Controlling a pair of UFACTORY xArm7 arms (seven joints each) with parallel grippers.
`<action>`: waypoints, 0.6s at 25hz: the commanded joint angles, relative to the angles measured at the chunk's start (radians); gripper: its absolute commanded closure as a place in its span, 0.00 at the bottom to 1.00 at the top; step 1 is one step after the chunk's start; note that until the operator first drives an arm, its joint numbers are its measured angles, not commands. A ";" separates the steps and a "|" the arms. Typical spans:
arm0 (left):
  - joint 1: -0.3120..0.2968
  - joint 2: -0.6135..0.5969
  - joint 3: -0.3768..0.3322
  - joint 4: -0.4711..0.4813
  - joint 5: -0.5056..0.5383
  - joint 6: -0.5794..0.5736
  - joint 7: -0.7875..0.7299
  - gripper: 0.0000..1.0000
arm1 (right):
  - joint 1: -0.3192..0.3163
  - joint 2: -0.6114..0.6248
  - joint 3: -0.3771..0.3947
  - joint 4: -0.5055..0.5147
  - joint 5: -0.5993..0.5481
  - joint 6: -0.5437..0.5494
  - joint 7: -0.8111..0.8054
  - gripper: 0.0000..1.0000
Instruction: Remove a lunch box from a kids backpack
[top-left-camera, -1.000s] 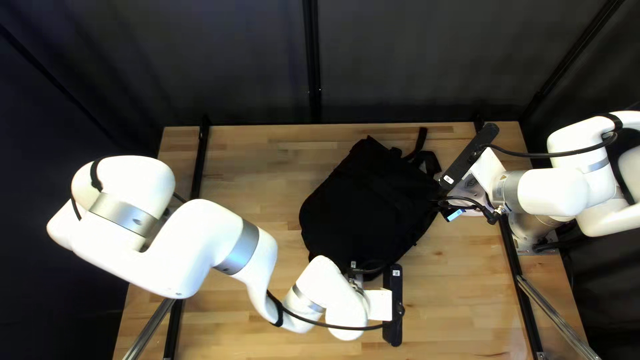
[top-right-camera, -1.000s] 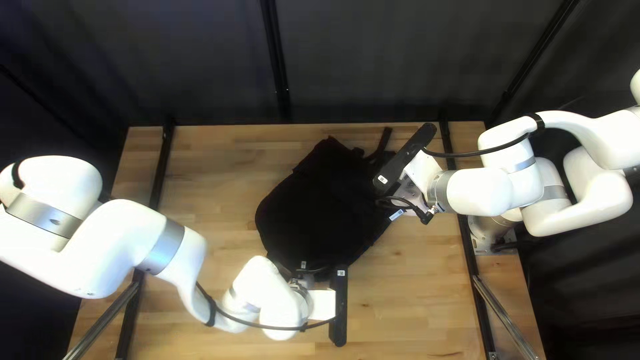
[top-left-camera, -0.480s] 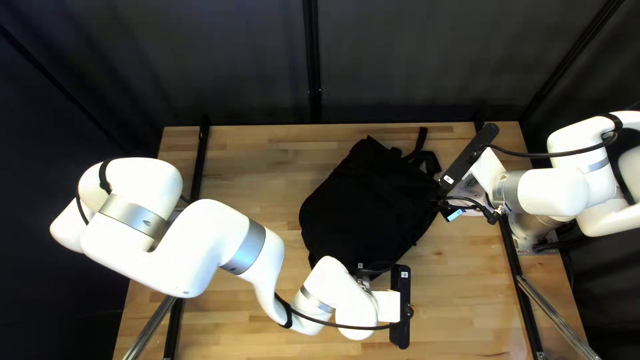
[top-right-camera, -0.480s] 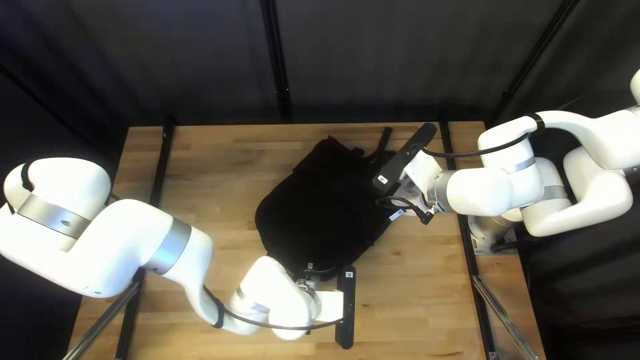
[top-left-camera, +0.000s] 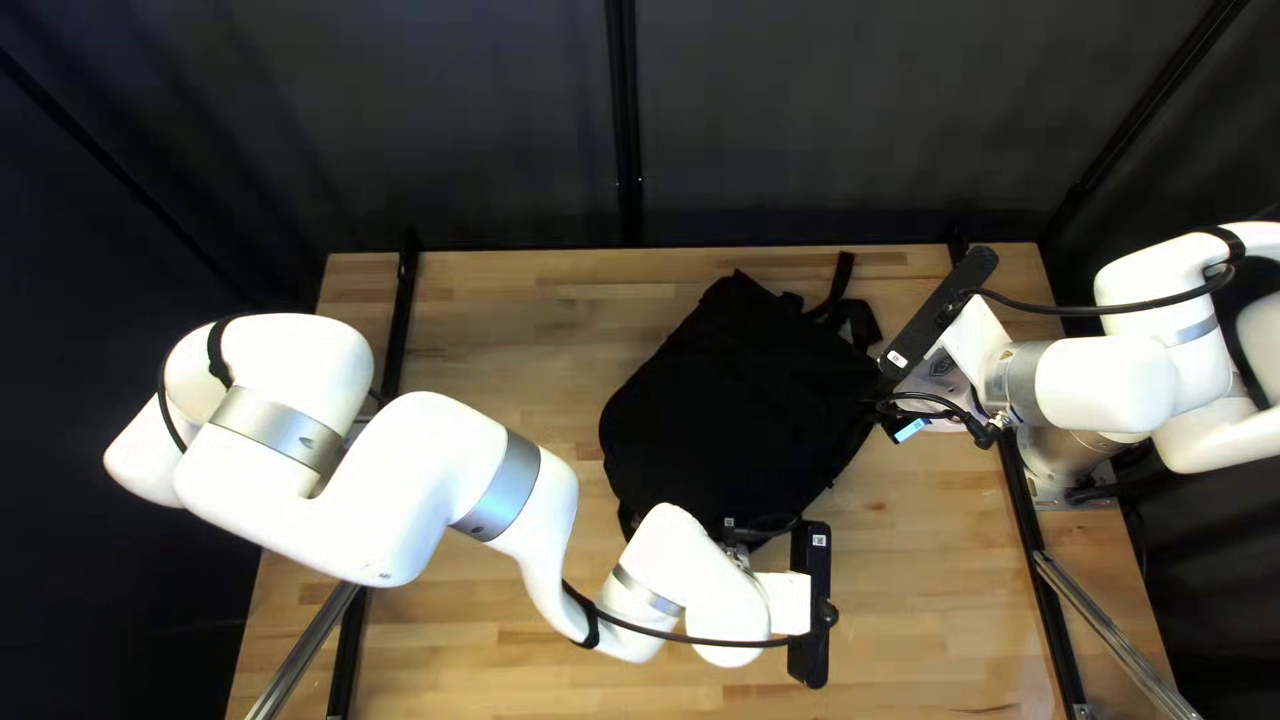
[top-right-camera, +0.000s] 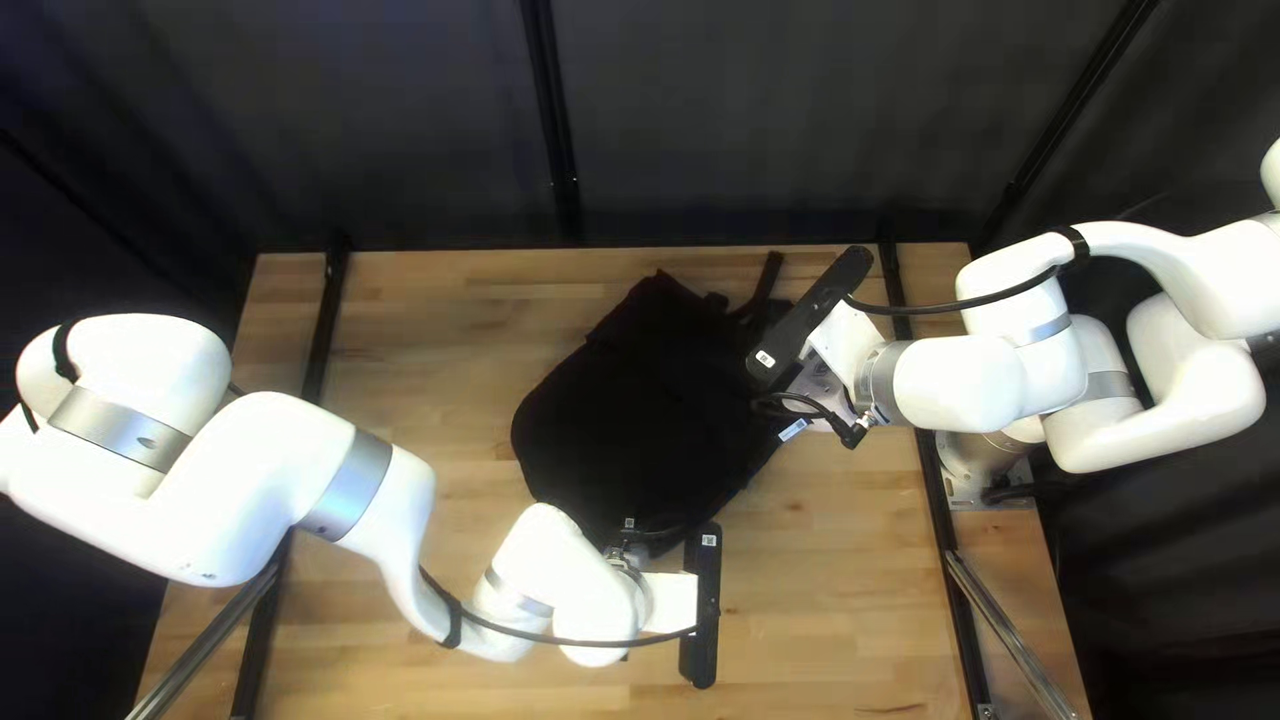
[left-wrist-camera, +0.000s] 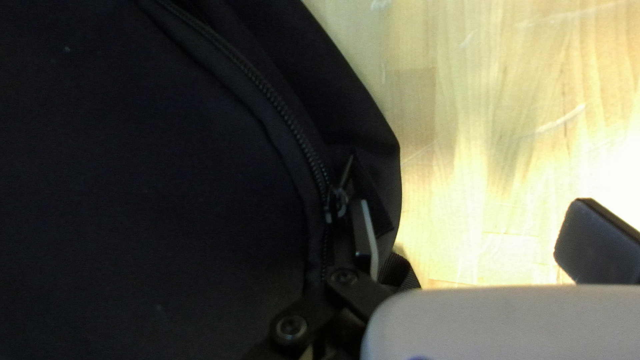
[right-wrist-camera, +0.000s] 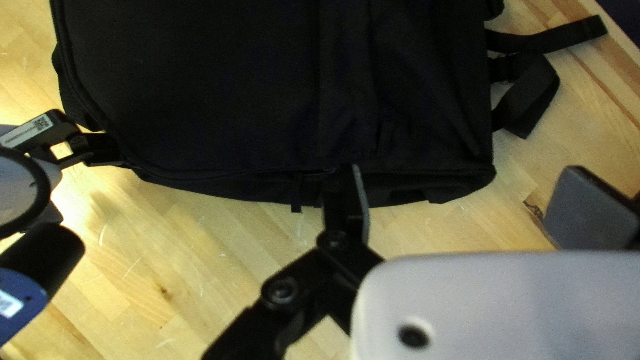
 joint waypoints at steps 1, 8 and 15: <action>0.006 -0.005 -0.001 0.007 -0.009 0.008 0.002 0.00 | 0.000 0.000 0.000 0.000 0.000 0.000 0.000 0.00; 0.005 -0.008 -0.003 0.000 -0.022 0.012 -0.016 0.00 | 0.000 0.000 0.000 0.000 0.000 0.000 0.000 0.00; 0.005 -0.021 -0.005 0.008 -0.030 0.015 -0.024 0.00 | 0.000 0.000 0.000 0.000 0.000 0.000 0.000 0.00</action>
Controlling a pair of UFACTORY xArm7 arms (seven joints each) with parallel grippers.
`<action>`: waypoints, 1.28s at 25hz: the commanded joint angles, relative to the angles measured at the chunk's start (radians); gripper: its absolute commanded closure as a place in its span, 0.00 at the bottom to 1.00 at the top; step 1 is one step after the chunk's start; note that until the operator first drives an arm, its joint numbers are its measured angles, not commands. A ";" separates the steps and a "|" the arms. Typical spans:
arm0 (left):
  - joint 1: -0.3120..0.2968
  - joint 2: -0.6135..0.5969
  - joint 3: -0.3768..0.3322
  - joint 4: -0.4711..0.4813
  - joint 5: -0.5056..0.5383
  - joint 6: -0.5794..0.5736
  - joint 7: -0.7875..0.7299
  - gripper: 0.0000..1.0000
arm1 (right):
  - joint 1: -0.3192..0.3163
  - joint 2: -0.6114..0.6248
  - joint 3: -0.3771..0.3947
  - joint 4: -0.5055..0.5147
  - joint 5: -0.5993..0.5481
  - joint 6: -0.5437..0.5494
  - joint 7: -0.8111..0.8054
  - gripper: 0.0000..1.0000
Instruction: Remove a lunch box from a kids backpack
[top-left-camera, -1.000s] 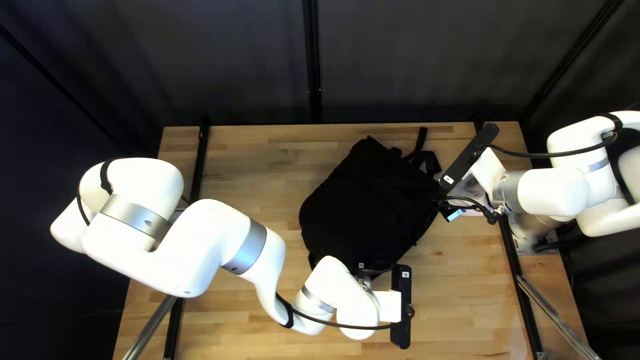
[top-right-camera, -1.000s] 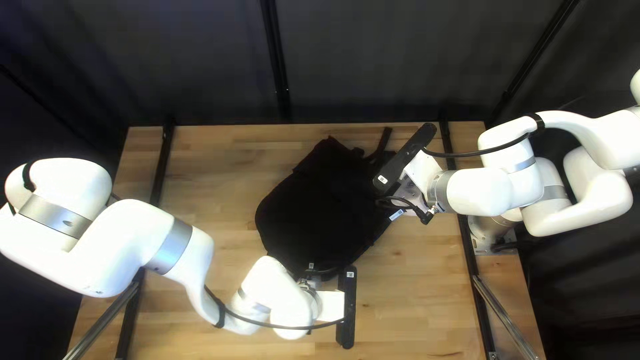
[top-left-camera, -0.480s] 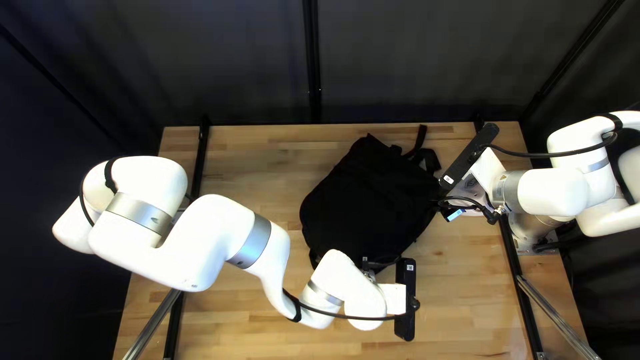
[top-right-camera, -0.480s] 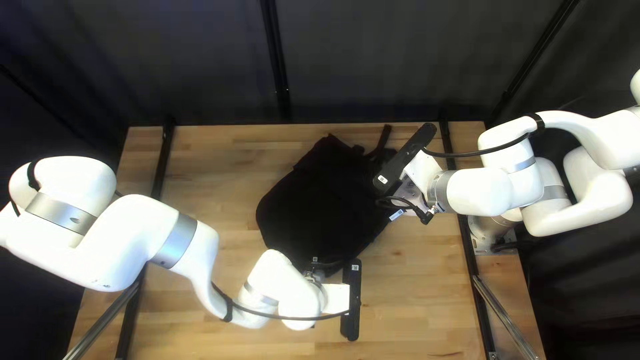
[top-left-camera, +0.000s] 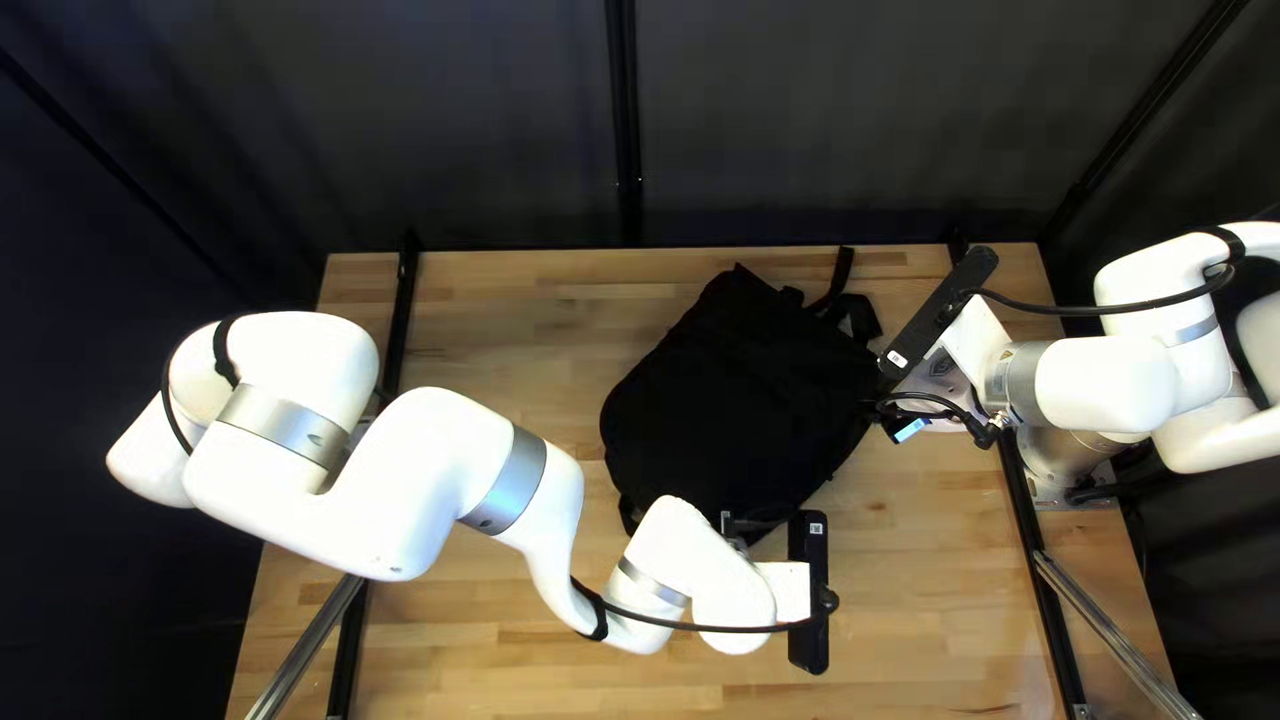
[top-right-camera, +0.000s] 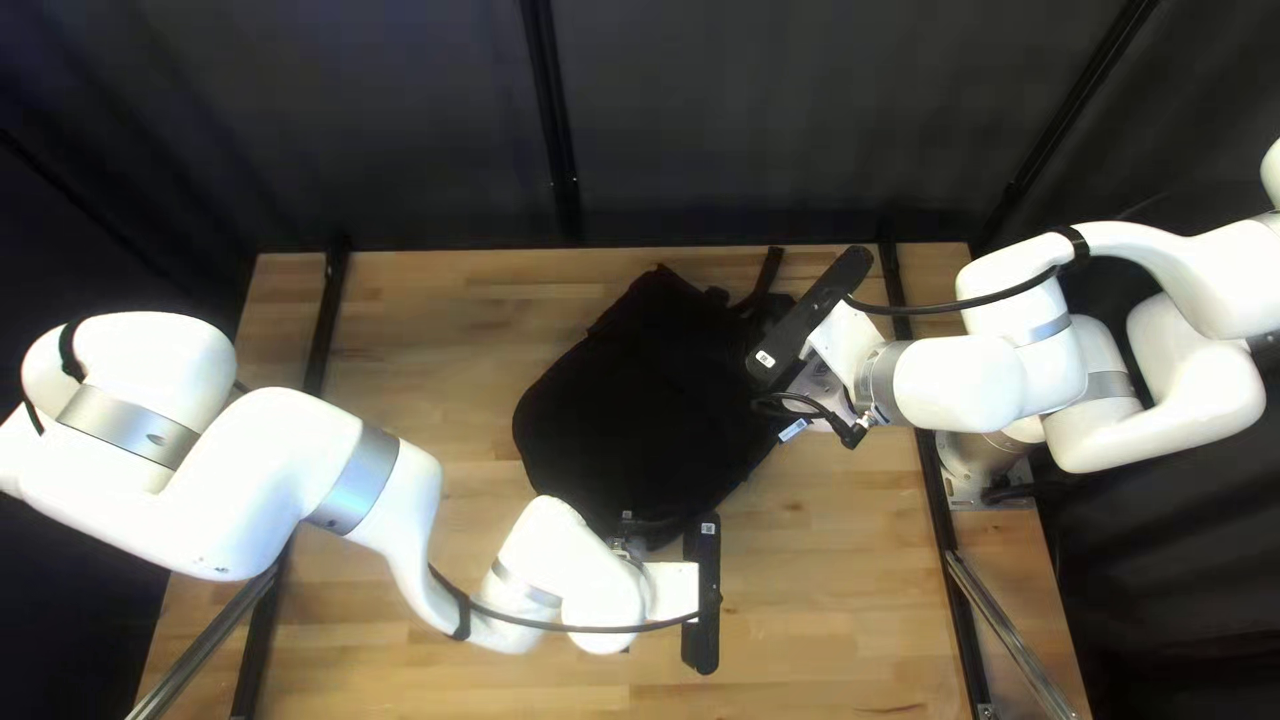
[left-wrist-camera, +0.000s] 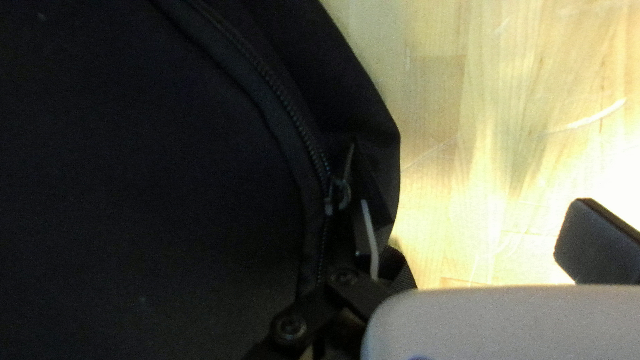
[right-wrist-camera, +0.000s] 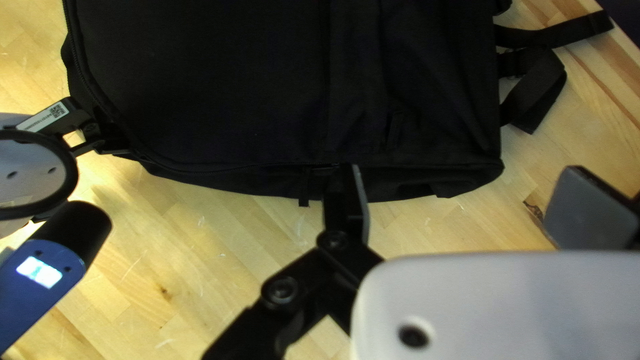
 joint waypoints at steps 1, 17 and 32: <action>0.001 -0.006 -0.001 0.003 -0.004 -0.001 -0.003 0.00 | 0.000 0.000 0.000 0.000 0.000 0.000 0.000 0.00; -0.011 -0.066 0.036 0.116 -0.043 0.133 -0.143 0.00 | 0.000 0.000 0.000 0.000 0.000 0.000 0.000 0.00; -0.022 -0.106 0.064 0.165 -0.047 0.166 -0.234 0.01 | 0.000 0.000 0.000 0.000 0.000 0.000 0.000 0.00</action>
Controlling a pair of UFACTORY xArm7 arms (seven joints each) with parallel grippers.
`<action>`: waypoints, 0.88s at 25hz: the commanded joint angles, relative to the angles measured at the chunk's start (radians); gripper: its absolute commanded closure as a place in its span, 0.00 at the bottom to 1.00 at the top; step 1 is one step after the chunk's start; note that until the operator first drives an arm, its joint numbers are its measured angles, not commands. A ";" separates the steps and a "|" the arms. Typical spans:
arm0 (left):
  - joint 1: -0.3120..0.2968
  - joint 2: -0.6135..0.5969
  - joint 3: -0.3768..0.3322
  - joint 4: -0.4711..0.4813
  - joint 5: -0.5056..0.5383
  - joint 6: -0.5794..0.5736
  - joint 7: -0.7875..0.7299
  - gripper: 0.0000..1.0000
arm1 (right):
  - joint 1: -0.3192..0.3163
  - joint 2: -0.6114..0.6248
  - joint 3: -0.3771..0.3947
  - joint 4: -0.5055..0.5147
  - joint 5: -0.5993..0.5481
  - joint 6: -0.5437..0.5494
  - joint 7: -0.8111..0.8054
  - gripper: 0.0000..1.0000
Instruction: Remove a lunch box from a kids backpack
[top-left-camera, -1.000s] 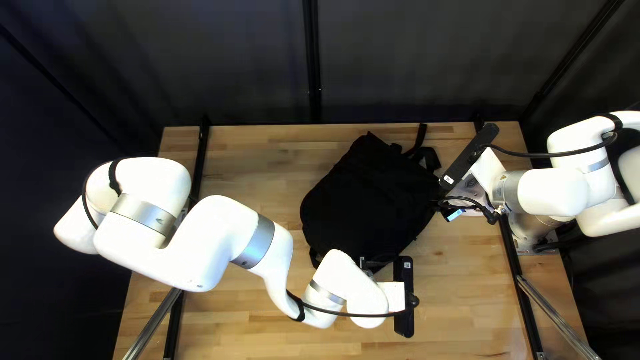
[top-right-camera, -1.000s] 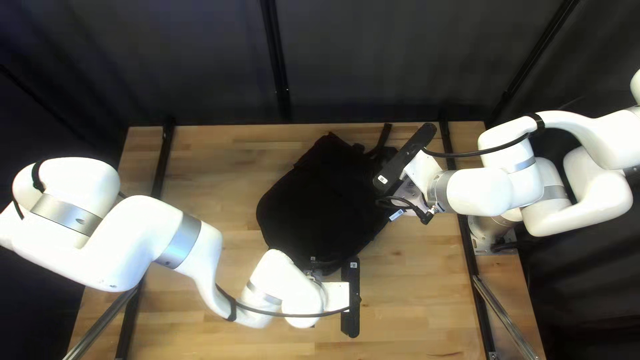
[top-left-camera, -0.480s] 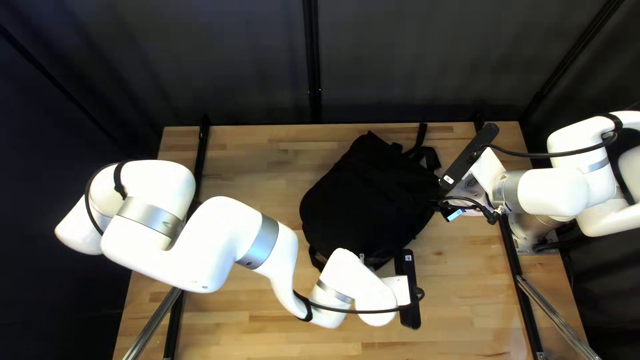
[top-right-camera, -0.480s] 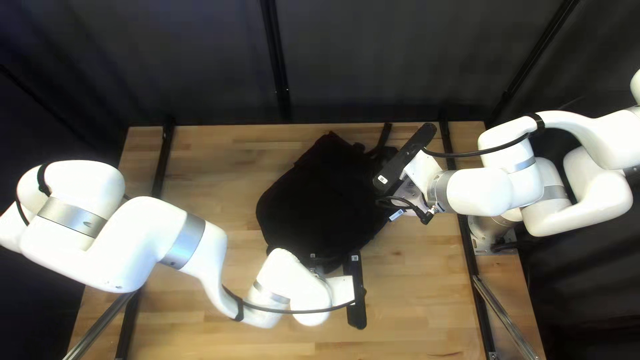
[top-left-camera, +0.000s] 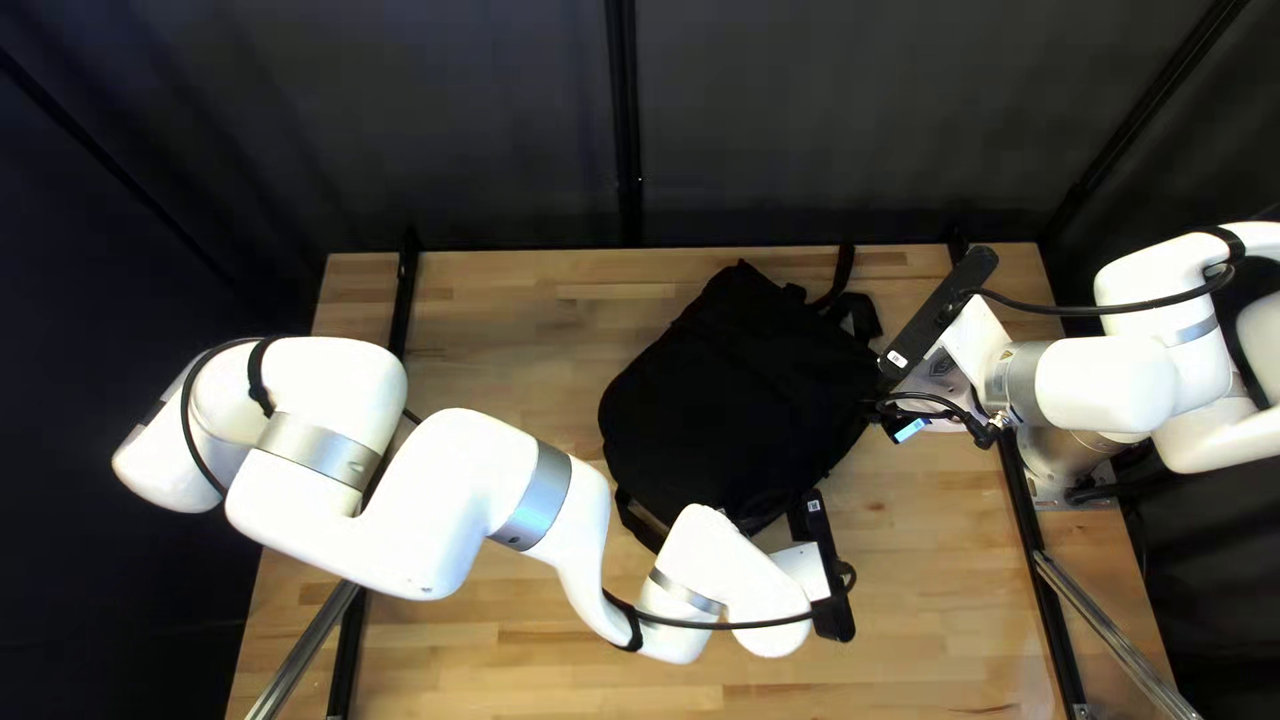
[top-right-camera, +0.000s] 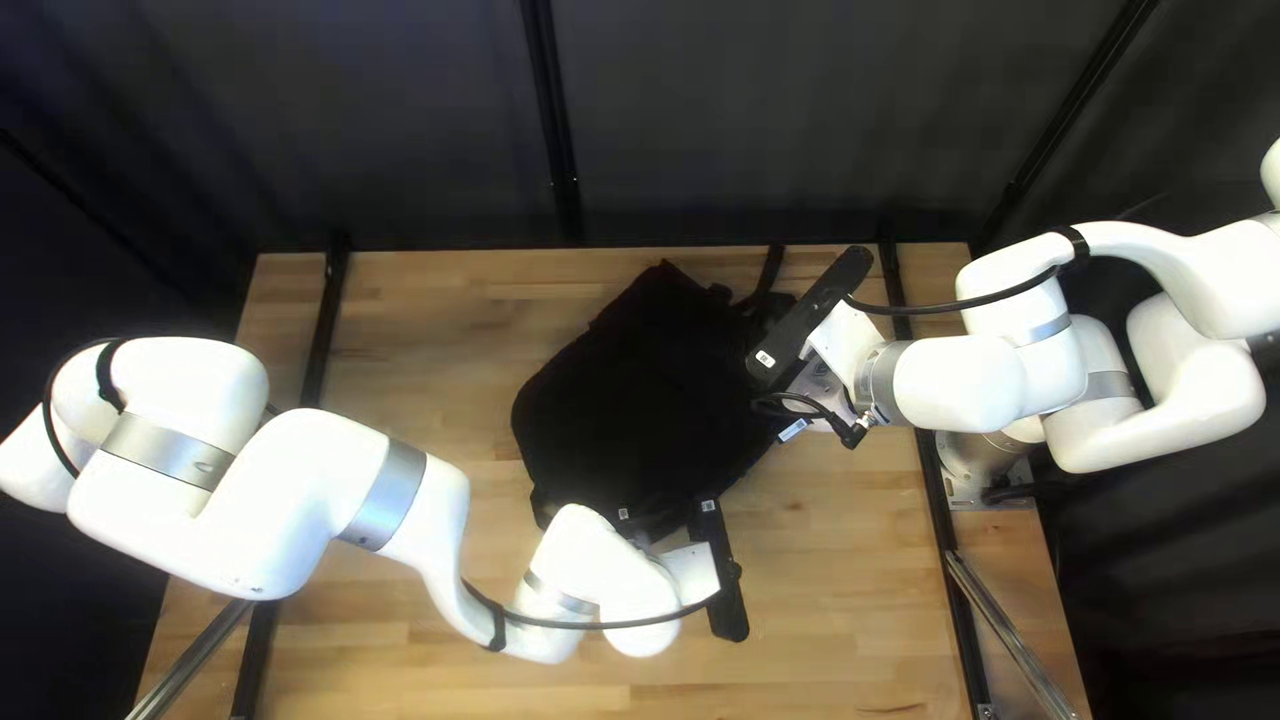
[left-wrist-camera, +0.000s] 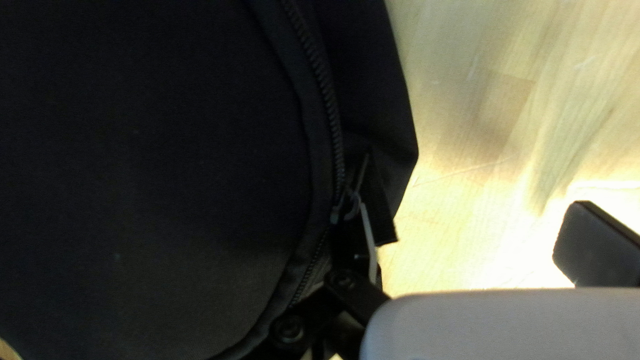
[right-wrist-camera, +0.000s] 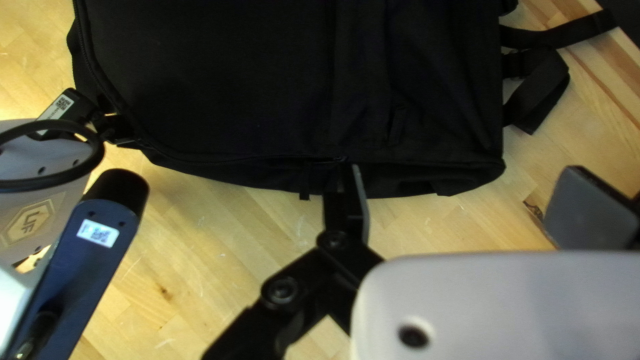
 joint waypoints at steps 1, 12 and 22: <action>-0.001 -0.003 0.008 0.002 0.001 0.005 -0.018 0.02 | 0.000 0.000 0.000 0.000 0.000 0.000 0.000 0.00; -0.013 0.002 0.028 0.010 0.007 0.028 -0.067 1.00 | 0.000 0.000 0.000 0.000 0.000 0.000 0.000 0.00; -0.026 0.033 0.059 -0.035 0.006 0.037 -0.166 1.00 | 0.000 0.000 0.000 0.000 0.000 0.000 0.000 0.00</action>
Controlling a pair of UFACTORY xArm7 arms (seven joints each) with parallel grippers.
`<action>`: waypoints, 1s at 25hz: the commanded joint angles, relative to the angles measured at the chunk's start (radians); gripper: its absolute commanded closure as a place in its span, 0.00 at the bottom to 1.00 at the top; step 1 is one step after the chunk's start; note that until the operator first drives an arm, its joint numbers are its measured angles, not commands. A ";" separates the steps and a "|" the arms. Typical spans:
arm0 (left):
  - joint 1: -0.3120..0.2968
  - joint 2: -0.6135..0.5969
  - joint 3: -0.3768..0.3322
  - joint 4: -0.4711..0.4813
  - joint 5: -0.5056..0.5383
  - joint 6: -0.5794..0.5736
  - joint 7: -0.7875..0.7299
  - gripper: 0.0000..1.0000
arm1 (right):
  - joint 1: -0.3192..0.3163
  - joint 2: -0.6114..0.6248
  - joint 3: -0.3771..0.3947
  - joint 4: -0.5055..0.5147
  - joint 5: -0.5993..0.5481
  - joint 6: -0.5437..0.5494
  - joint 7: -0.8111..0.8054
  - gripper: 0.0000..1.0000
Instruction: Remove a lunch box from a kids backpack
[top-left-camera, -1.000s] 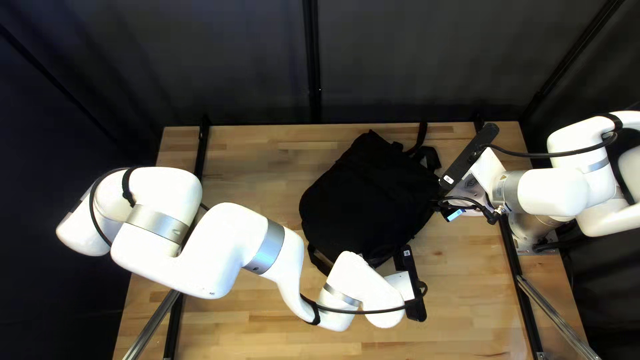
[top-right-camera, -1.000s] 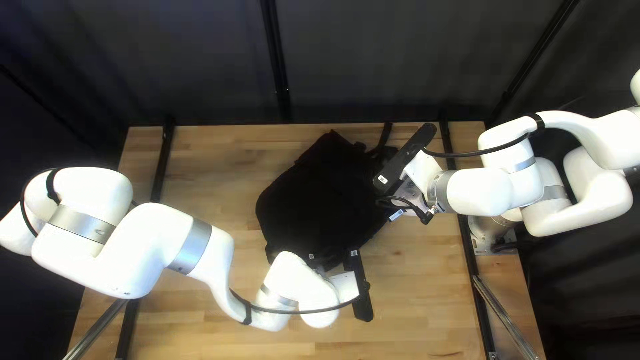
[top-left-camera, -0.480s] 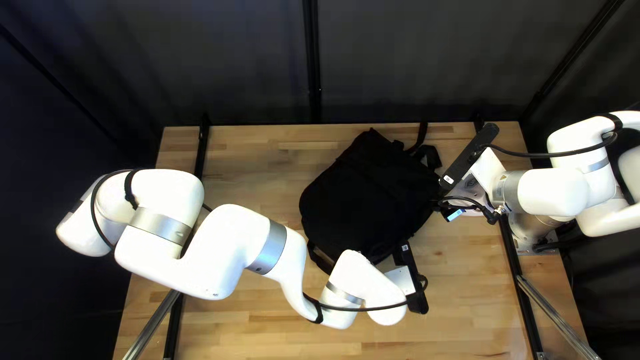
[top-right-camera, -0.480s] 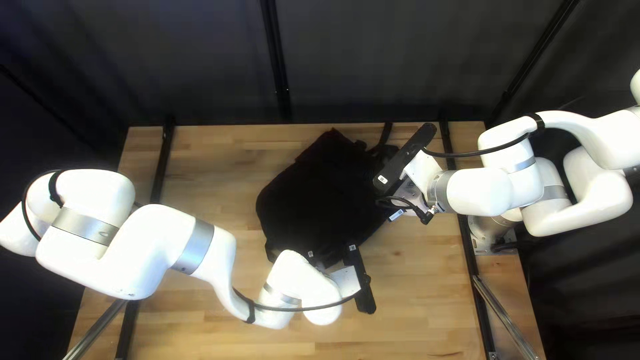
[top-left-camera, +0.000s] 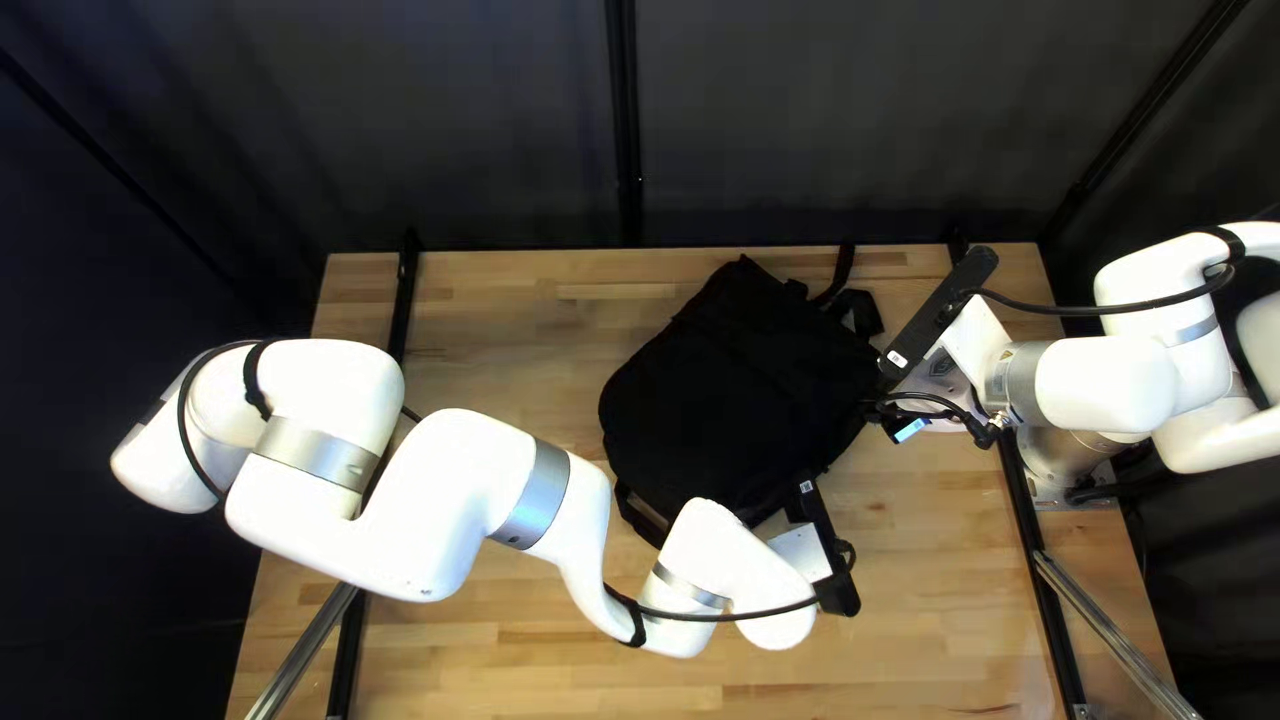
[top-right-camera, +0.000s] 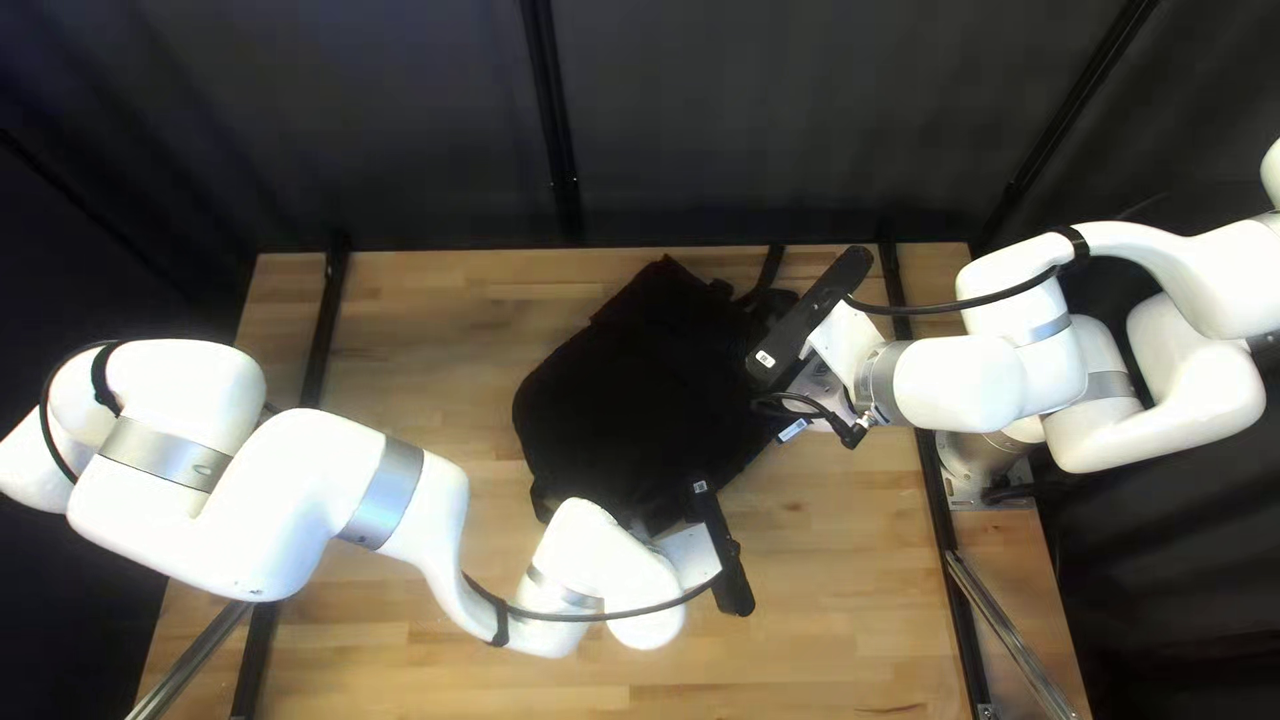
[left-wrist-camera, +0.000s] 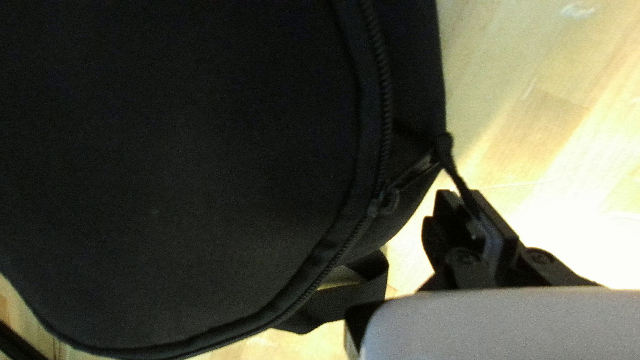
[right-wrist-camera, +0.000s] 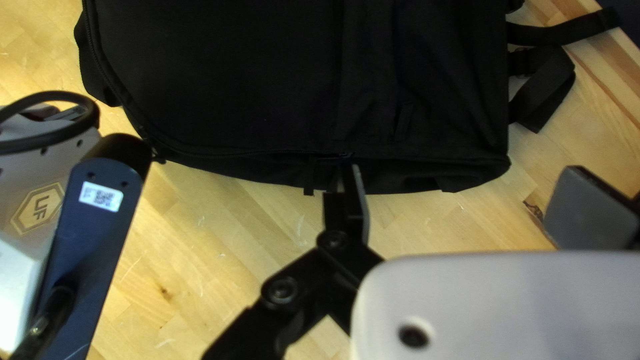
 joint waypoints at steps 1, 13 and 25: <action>-0.006 0.021 0.015 -0.028 0.000 -0.005 -0.046 1.00 | 0.000 0.000 0.000 0.000 0.000 0.000 0.000 0.00; -0.036 0.080 0.021 -0.096 0.016 -0.021 -0.090 1.00 | 0.000 0.000 0.000 0.000 0.000 0.000 0.000 0.00; -0.056 0.127 0.018 -0.158 0.037 -0.049 -0.094 1.00 | 0.000 0.000 0.000 0.000 0.000 0.000 0.000 0.00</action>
